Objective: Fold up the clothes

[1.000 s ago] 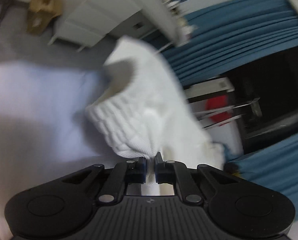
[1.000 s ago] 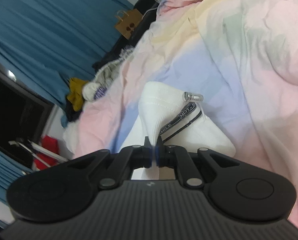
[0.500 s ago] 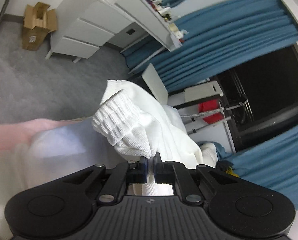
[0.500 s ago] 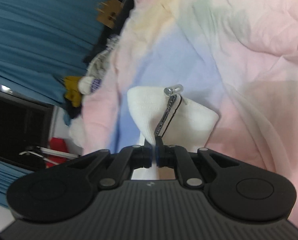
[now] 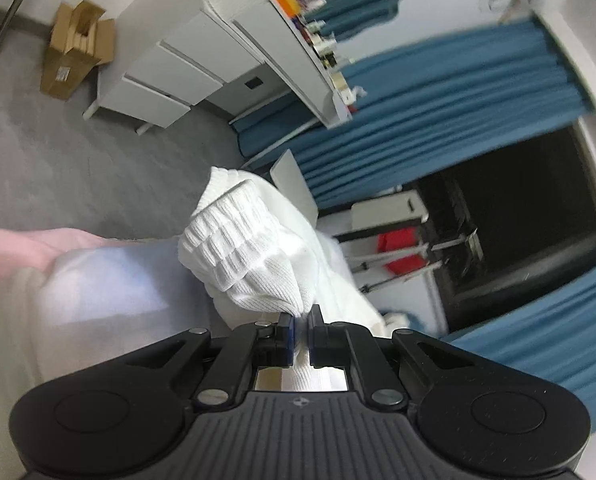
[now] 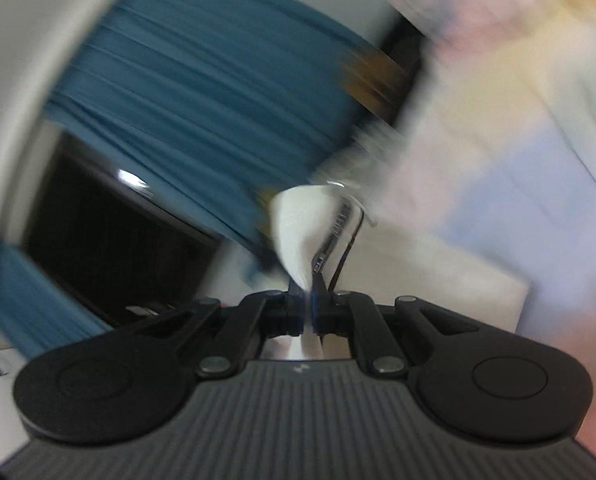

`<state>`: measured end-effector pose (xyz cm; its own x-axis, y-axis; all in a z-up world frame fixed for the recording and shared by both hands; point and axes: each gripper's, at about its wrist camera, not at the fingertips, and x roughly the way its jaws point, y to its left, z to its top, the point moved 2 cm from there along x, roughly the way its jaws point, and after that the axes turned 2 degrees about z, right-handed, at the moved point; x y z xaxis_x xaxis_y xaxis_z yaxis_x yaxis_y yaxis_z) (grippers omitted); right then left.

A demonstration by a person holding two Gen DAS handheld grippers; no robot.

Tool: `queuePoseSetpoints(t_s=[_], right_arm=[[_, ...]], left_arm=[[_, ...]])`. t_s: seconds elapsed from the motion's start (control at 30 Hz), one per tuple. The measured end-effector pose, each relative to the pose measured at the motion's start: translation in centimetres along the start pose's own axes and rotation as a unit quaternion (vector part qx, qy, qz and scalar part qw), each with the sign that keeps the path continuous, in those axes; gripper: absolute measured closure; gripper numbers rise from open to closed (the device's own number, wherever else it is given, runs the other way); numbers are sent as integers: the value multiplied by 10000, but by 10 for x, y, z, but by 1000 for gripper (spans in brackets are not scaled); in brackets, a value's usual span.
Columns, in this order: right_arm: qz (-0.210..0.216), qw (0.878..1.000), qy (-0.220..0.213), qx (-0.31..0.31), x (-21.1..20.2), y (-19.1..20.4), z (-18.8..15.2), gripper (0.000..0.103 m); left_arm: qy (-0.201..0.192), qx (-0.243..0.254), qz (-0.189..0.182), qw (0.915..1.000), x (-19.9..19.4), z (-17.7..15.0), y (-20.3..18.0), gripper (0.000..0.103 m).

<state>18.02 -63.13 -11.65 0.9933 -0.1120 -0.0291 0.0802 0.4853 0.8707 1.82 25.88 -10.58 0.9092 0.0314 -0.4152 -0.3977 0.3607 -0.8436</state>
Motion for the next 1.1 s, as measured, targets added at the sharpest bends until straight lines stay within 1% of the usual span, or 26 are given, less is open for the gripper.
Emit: queuePoseSetpoints(t_s=[0.07, 0.13, 0.17, 0.2, 0.23, 0.3, 0.37, 0.43, 0.53, 0.6, 0.63, 0.7, 0.73, 0.77, 0.83, 0.87, 0.9, 0.93, 1.0, 1.03, 1.1], right_arm=[[229, 9994, -252, 116, -16, 5, 7, 96], [-616, 9981, -17, -68, -28, -8, 7, 96], [-1050, 9943, 107, -164, -35, -15, 7, 96], [-1482, 9884, 231, -259, -41, -21, 7, 96], [-2004, 9784, 483, -134, -47, -37, 5, 96], [-2597, 9618, 756, 417, -55, -69, -2, 96], [-3158, 9383, 1016, 971, -63, -100, -9, 96], [-3513, 9257, 1046, 931, -62, -108, -15, 96], [-3623, 9235, 985, 781, -60, -103, -18, 94], [-3629, 9241, 961, 712, -61, -97, -19, 94], [-3632, 9244, 949, 678, -62, -94, -20, 94], [-3709, 9209, 940, 741, -66, -93, -19, 91], [-3792, 9179, 883, 768, -67, -94, -16, 85], [-3876, 9147, 824, 795, -69, -95, -14, 81], [-4082, 9078, 685, 676, -71, -96, -10, 56], [-4175, 9047, 608, 593, -73, -95, -8, 49], [-4187, 9054, 498, 486, -74, -90, -6, 36], [-4194, 9062, 386, 377, -75, -86, -3, 29], [-4081, 9124, 311, 13, -73, -71, 0, 27], [-4020, 9150, 275, -171, -71, -63, 1, 24], [-3828, 9217, 254, -573, -67, -46, -2, 23]], left_arm=[[158, 58, 136, 9998, -2, 4, 2, 96], [316, 116, 272, 9991, -3, 8, 5, 96], [395, 145, 340, 9985, -4, 9, 6, 97], [474, 174, 408, 9979, -5, 11, 7, 96], [553, 202, 476, 9971, -6, 13, 8, 96], [722, 292, 629, 9950, -7, 17, 10, 96], [1019, 780, 1004, 9866, -4, 14, 6, 96], [1254, 1276, 1285, 9754, -1, 10, 0, 95], [1397, 1746, 1449, 9639, 0, 4, -6, 90], [1497, 1892, 1436, 9598, -6, 1, -10, 87], [1510, 1962, 1457, 9578, -9, 1, -11, 81], [1511, 2132, 1522, 9532, -15, -2, -14, 71], [1501, 2221, 1548, 9509, -20, -3, -16, 60], [1465, 2303, 1554, 9494, -25, -4, -18, 49], [1338, 2502, 1541, 9464, -37, -6, -25, 42], [1259, 2619, 1531, 9445, -43, -7, -29, 39], [1127, 2780, 1535, 9415, -48, -8, -36, 36], [988, 2940, 1537, 9382, -54, -10, -43, 32], [652, 3256, 1459, 9319, -65, -18, -63, 28], [498, 3412, 1394, 9283, -69, -22, -73, 27], [207, 3711, 1259, 9198, -76, -31, -94, 24]])
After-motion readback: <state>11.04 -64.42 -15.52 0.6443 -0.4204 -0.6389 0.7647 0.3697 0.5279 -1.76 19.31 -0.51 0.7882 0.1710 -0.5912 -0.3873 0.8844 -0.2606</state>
